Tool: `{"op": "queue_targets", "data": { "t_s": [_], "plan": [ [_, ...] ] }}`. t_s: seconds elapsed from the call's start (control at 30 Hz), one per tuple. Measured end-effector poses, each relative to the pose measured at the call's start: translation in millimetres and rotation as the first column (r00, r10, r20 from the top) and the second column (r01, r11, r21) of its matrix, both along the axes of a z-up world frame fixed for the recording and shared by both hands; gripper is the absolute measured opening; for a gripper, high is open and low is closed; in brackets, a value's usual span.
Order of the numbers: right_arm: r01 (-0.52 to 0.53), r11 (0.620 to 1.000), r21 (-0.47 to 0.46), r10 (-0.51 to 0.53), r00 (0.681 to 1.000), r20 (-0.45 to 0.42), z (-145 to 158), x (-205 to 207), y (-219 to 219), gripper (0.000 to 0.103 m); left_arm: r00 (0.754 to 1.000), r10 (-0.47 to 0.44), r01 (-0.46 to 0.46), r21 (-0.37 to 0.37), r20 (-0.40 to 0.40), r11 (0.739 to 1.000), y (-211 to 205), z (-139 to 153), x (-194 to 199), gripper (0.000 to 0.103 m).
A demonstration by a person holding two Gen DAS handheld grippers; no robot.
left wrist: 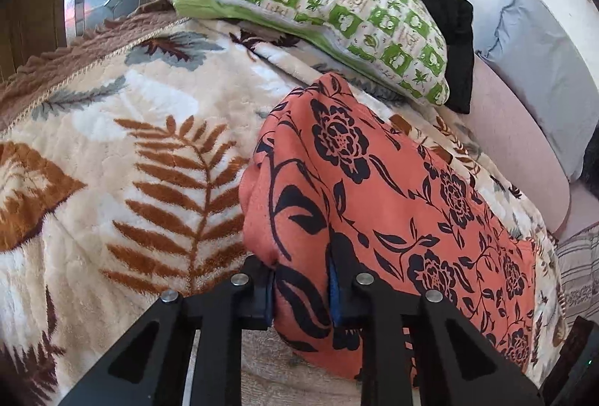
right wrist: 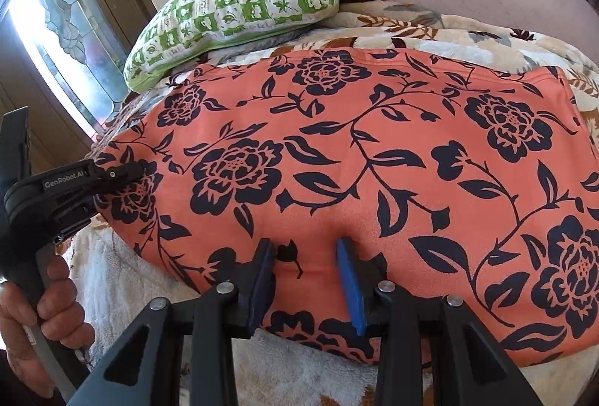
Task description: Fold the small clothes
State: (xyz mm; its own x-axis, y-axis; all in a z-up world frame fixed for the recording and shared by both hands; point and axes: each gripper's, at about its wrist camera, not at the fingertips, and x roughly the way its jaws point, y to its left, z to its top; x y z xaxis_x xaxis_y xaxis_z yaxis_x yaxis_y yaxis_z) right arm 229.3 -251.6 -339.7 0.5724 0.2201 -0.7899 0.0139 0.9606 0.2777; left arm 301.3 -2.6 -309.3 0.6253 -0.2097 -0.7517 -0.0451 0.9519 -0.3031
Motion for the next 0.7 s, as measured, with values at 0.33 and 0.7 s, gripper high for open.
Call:
{"op": "queue_targets", "data": {
  "t_s": [0.33, 0.7],
  "plan": [
    [0.027, 0.983, 0.179, -0.013, 0.997, -0.078, 8, 12, -37, 0.04, 0.958, -0.241, 0.144, 0.469, 0.153, 0.871, -76, 16, -31, 0.022],
    [-0.225, 0.94, 0.257, 0.247, 0.967, -0.056, 91, 153, 11, 0.072, 0.94, -0.298, 0.173, 0.524, 0.165, 0.834, -92, 14, -37, 0.022]
  ]
}}
